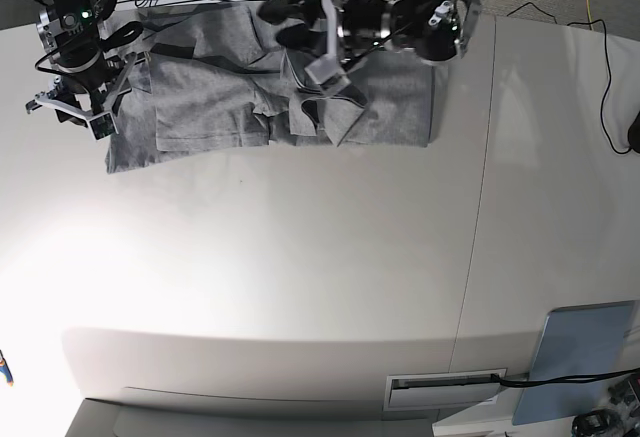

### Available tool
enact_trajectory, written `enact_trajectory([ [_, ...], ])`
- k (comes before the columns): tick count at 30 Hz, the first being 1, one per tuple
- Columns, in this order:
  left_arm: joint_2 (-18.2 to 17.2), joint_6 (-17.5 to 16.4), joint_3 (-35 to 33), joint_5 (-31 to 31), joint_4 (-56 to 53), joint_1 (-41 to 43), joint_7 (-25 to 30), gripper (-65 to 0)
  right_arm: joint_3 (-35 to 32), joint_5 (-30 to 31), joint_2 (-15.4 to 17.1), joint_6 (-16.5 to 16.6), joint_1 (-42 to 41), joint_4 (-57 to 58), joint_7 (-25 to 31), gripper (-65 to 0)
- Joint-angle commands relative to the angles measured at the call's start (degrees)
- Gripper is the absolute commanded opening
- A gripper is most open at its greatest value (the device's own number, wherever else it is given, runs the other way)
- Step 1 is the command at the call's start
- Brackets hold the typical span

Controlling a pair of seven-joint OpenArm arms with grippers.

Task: Fold the T-shirt properly

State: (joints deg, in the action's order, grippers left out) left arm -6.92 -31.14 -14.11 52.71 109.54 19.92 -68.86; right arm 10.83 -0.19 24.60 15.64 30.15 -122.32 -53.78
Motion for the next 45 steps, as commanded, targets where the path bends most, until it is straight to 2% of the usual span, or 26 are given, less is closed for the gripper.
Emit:
enact_trajectory([
  [1,0.09,-0.26,-0.55,2.29,0.96,-0.7,0.15,-30.7,0.55,-0.76,0.81,-0.48,-0.15,-0.94,0.59,-40.3],
  [5,0.09,-0.24,1.03,2.01,0.98,-2.73,0.31,-30.7,0.55,-0.81,0.81,-0.46,-0.17,-0.94,0.31,-40.3],
  [8,0.09,-0.15,5.77,-1.9,0.98,-3.48,1.42,-31.3,0.55,-0.94,0.81,-0.46,-0.15,-0.94,0.22,-40.3],
  [13,0.09,0.9,12.35,-11.52,0.98,-3.39,2.69,-46.0,0.55,-0.94,0.81,-0.46,-0.17,-0.94,0.28,-40.3],
  [16,0.09,0.87,12.83,-17.7,0.98,-3.41,2.99,-55.8,0.55,-0.96,0.81,-0.46,-0.17,-0.94,0.48,-40.3],
  [19,0.09,1.81,12.72,-21.7,0.96,-3.41,6.08,-65.0,0.55,-0.94,0.81,-0.48,-0.17,-0.94,0.48,-40.4],
  [21,0.09,2.89,12.7,-24.13,0.96,-3.43,8.59,-65.0,0.55,-0.96,0.81,-0.46,-0.17,-0.94,0.44,-40.4],
  [26,0.07,3.13,9.88,-30.99,0.87,-3.43,11.89,-65.0,0.55,-0.94,0.81,-0.48,-0.17,-0.94,0.39,-40.3],
  [29,0.07,7.3,6.78,-37.92,0.17,-3.76,14.12,-65.0,0.55,-0.96,0.81,-0.46,-0.15,-0.94,0.04,-40.3],
  [31,0.07,8.9,5.09,-41.57,-0.55,-4.0,15.39,-65.0,0.55,-0.96,0.81,-0.46,-0.15,-0.94,-0.46,-40.3],
  [38,0.24,9.81,1.11,-42.03,-0.85,-6.36,22.14,-65.0,0.55,-0.94,0.81,-0.48,-0.17,-0.94,-0.59,-40.3],
  [43,0.26,15.67,-3.8,-42.01,-0.85,-10.51,29.64,-65.0,0.55,-0.94,0.81,-0.48,-0.15,-0.94,-0.63,-40.3],
  [45,0.57,18.32,-5.88,-41.99,-0.85,-12.33,30.62,-65.0,0.55,-0.94,0.81,-0.48,-0.15,-0.94,-0.63,-40.4],
])
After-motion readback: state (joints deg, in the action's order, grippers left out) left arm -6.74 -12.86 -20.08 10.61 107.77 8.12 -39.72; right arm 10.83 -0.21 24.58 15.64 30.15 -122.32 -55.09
